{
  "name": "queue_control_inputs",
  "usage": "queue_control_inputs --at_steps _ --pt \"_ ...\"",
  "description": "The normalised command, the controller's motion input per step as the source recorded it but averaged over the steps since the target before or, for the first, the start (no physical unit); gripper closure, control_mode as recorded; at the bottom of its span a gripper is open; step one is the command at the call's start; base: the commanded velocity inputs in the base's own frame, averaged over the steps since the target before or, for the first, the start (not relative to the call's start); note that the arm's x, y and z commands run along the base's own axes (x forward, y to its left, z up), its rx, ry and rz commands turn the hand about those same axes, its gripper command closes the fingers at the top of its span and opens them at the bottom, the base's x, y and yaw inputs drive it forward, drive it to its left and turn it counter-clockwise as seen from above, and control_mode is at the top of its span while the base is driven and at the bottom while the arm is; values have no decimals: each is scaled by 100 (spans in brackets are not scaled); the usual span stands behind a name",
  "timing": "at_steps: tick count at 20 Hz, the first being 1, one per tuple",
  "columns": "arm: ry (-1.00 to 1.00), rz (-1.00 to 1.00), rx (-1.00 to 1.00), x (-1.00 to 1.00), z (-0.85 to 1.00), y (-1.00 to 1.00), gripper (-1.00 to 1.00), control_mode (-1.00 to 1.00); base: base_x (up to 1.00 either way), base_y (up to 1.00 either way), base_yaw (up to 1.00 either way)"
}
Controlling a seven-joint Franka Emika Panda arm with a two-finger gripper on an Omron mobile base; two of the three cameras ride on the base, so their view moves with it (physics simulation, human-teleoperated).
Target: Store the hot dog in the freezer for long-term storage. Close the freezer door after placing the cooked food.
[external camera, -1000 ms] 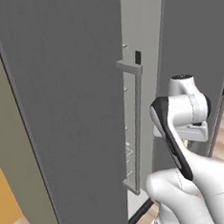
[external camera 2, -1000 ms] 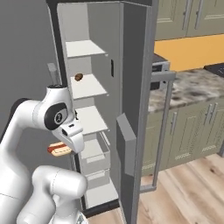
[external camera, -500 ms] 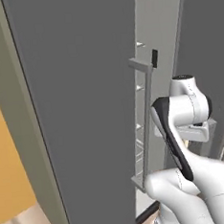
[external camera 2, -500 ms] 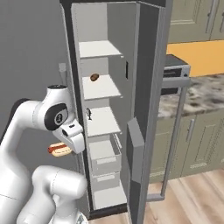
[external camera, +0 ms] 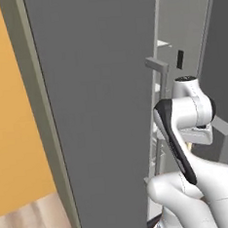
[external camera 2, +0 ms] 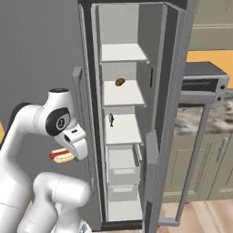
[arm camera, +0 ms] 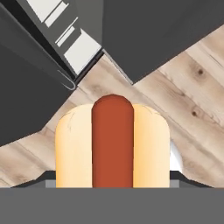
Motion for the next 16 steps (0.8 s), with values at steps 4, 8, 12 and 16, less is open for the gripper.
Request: queue_control_inputs --at_steps 4,8,12,16 --pt "0 0 0 0 0 0 100 100 0 -49 31" --pt "0 0 0 0 0 0 100 100 0 -36 26" --pt "0 0 0 0 0 0 100 100 0 -36 14" --pt "0 0 0 0 0 0 100 100 -5 -44 2"
